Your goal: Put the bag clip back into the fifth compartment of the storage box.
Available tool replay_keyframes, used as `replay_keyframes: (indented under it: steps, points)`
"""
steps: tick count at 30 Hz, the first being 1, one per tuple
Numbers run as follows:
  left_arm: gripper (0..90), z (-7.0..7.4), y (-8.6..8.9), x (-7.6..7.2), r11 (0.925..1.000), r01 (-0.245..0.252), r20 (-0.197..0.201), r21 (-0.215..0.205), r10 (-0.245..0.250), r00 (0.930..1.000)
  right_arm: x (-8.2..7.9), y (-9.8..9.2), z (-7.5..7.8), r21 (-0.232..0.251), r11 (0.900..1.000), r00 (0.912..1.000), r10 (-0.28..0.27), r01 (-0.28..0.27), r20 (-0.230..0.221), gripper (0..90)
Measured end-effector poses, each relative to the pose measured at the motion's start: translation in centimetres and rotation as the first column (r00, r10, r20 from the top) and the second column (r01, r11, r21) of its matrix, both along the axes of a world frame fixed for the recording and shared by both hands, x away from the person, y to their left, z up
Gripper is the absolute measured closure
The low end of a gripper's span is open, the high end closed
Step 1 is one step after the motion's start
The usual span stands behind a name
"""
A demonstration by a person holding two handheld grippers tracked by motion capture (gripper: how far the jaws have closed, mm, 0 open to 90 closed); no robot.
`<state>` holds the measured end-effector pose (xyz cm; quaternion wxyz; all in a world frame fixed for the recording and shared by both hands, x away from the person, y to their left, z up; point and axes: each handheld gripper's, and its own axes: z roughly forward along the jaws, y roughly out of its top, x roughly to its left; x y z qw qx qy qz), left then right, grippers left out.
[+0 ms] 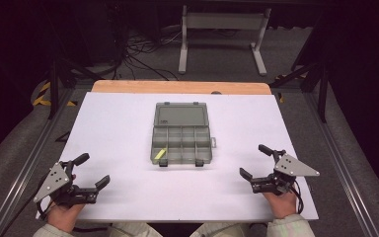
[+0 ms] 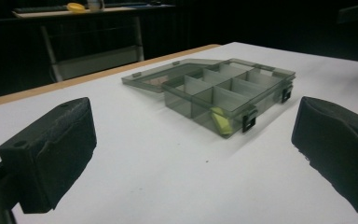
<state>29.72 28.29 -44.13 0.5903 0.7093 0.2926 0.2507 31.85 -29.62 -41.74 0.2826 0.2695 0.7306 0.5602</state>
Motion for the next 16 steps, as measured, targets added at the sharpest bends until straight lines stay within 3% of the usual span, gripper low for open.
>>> replay_keyframes:
  steps: [9, 16]
  points:
    - [0.5, -0.02, 0.38, 0.08, 0.9985, -0.007, -0.01, -0.054, 0.006, 0.9999, 0.0, 0.08, -0.02, 0.001, 1.0, 1.0, 0.004, -0.004, 0.002, 0.4]
    - [0.5, 0.06, 0.4, 0.0, 0.9982, -0.009, -0.007, -0.059, 0.009, 0.9999, -0.05, 0.03, 0.01, 0.007, 1.0, 1.0, 0.006, -0.006, 0.002, 0.4]
